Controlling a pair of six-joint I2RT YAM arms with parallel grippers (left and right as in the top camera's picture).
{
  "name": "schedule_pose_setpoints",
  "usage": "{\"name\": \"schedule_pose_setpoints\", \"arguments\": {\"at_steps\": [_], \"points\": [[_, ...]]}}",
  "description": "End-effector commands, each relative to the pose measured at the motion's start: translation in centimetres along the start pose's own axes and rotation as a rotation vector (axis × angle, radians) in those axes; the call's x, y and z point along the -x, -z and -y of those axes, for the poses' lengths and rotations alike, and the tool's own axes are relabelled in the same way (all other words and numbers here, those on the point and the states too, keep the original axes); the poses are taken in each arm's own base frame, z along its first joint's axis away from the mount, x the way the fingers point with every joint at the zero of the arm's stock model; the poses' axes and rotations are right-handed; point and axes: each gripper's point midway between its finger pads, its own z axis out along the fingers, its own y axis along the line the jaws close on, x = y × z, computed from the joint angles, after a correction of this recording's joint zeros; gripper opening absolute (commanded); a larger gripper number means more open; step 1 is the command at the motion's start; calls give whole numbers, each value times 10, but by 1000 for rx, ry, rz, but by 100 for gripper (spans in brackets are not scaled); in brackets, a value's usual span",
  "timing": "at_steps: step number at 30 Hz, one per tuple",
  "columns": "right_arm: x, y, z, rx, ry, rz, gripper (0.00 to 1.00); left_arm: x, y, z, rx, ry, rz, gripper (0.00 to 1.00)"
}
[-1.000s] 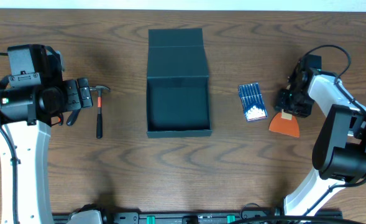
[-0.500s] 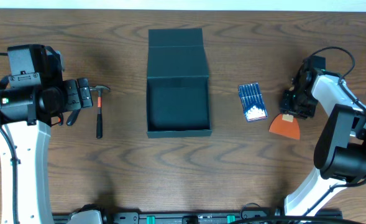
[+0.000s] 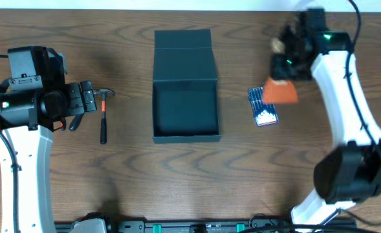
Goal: Pack container
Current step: 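Grasp the orange scraper by its wooden handle with the right gripper, then carry the scraper into the green box and release it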
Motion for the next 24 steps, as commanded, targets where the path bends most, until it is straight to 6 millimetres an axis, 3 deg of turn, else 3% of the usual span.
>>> {"name": "schedule_pose_setpoints", "arguments": {"at_steps": [1,5,8,12,16,24], "points": [[17,39,-82,157,325,129,1,4,2,-4,15,-11,7,98],[13,43,-159,229,698,206,1,4,2,-4,15,-11,7,98],[2,36,-199,265,930,226,1,4,2,-4,15,-11,7,98],[-23,17,-235,311,1219,201,1,4,2,-4,15,-11,7,98],[-45,-11,-240,337,1464,126,1,4,2,-4,15,-11,7,98],[-62,-59,-228,384,1678,24,2,4,2,-4,15,-11,7,98]]}}
